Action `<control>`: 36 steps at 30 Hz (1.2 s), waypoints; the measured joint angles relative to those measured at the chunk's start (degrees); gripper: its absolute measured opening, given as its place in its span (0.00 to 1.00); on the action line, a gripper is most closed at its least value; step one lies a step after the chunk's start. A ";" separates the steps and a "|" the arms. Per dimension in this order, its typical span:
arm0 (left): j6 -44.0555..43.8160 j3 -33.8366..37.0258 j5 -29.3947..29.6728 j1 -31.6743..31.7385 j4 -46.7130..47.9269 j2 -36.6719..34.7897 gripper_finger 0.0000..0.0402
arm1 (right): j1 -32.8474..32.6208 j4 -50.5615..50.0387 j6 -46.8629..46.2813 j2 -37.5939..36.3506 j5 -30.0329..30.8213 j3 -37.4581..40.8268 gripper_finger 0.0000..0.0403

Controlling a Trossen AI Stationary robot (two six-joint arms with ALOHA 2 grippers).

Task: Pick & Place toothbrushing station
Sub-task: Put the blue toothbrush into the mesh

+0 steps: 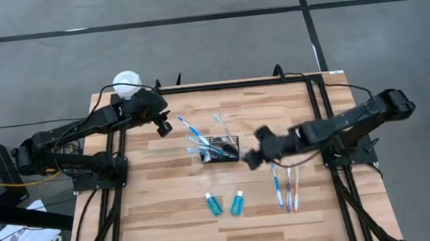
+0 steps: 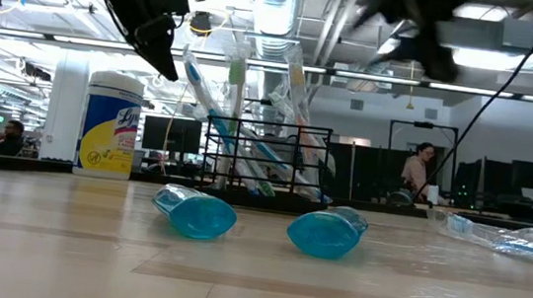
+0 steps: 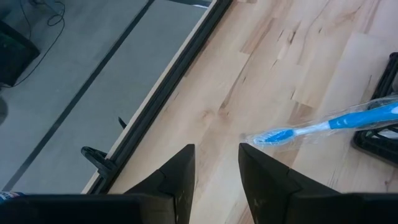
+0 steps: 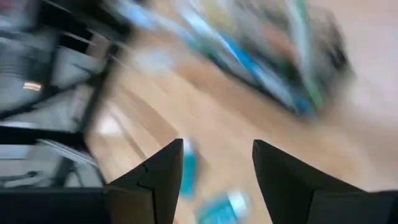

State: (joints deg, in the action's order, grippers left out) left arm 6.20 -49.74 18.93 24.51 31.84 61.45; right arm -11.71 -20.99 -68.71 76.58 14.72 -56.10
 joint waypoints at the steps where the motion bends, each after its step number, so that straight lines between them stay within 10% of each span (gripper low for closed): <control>1: 0.00 0.00 -0.28 0.00 -0.01 0.00 0.29 | -1.86 -3.77 -4.52 0.05 0.03 0.00 0.46; 9: 0.00 0.00 -1.89 0.00 -0.25 0.00 0.29 | -9.33 -21.33 -28.95 5.18 -2.66 0.07 0.43; 36: -0.02 0.00 -1.87 0.00 -0.45 0.00 0.29 | -0.80 -28.16 -23.00 12.68 -9.28 0.04 0.52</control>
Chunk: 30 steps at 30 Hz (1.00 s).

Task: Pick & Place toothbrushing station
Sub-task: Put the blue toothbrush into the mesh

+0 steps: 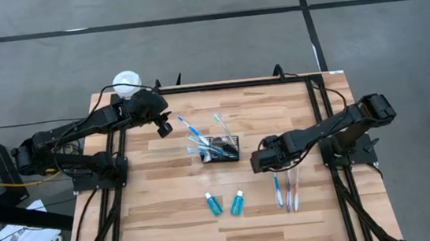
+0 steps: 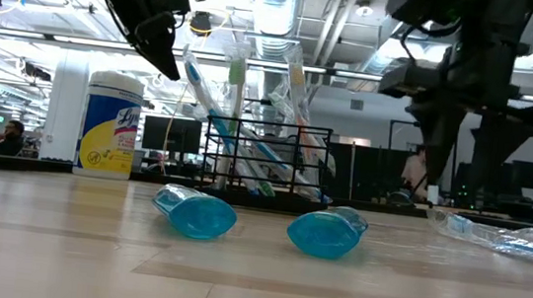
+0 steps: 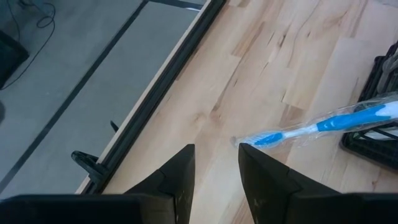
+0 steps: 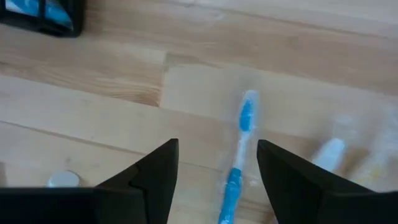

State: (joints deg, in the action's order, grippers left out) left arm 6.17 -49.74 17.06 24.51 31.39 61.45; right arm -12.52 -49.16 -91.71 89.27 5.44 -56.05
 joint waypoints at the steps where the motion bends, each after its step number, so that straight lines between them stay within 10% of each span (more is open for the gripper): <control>1: 0.00 0.00 0.00 0.00 -0.04 0.00 0.29 | 0.35 0.83 0.52 0.50 -0.71 0.00 0.52; 30: 0.00 0.00 0.02 0.00 -0.23 0.02 0.29 | 2.67 -1.05 4.21 1.95 -3.74 0.68 0.52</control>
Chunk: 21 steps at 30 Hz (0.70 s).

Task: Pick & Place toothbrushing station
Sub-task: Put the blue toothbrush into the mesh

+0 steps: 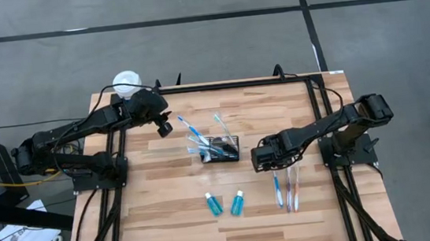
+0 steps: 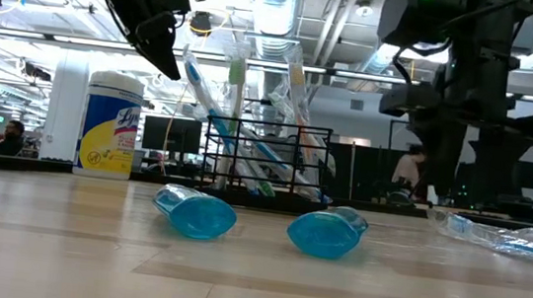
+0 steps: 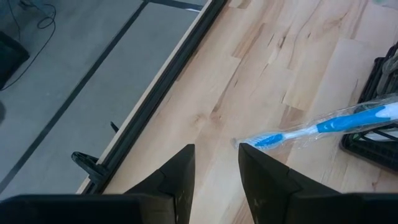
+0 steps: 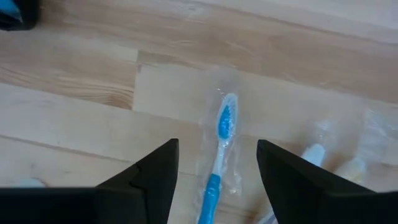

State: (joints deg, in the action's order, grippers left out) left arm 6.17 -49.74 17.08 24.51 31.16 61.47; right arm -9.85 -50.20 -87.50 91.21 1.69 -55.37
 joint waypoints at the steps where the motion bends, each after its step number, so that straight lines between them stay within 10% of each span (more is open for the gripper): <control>1: 0.00 0.00 0.00 0.00 -0.02 0.00 0.29 | 0.00 1.26 -0.52 -0.10 0.00 0.79 0.51; 13: 0.02 0.00 0.00 0.00 0.00 0.00 0.29 | -0.26 8.51 -5.56 -0.18 -0.55 7.25 0.45; 21: 0.02 0.00 0.00 0.00 0.02 0.00 0.29 | -0.51 10.99 -4.87 -0.10 2.64 7.32 0.04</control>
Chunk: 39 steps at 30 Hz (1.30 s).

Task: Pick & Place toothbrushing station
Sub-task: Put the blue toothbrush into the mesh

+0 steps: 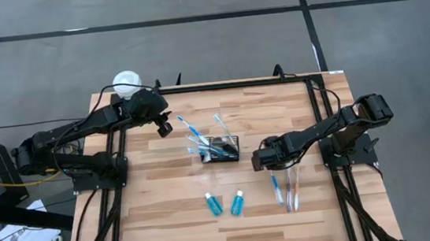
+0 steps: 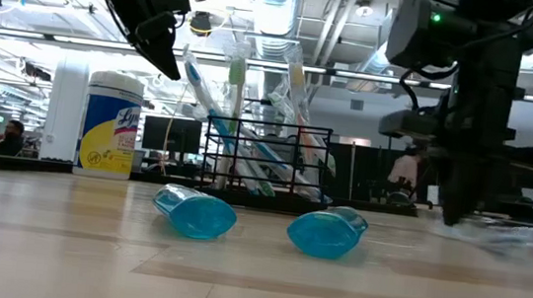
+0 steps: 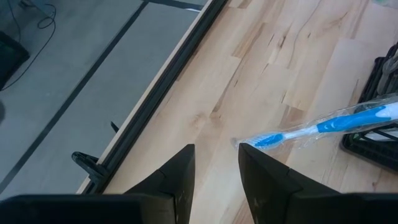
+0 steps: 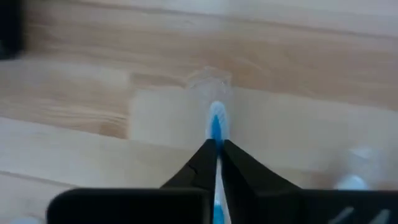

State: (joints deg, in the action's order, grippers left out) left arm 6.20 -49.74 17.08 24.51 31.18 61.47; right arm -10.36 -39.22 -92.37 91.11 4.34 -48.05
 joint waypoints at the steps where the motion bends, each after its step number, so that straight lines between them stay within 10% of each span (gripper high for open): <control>1: 0.00 0.00 0.00 0.00 0.02 0.00 0.29 | -0.08 1.01 0.16 0.00 0.29 0.00 0.03; 26: -0.02 0.00 0.00 0.00 0.00 0.00 0.29 | 7.32 20.68 27.78 -21.04 29.18 -10.51 0.00; 39: -0.02 0.00 0.01 0.00 0.01 0.00 0.29 | 9.41 26.33 36.63 -15.94 31.77 -10.51 0.00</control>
State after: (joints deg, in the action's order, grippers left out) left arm 6.17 -49.74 17.09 24.51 31.19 61.47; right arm -0.95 -12.89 -55.74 75.17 36.11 -58.57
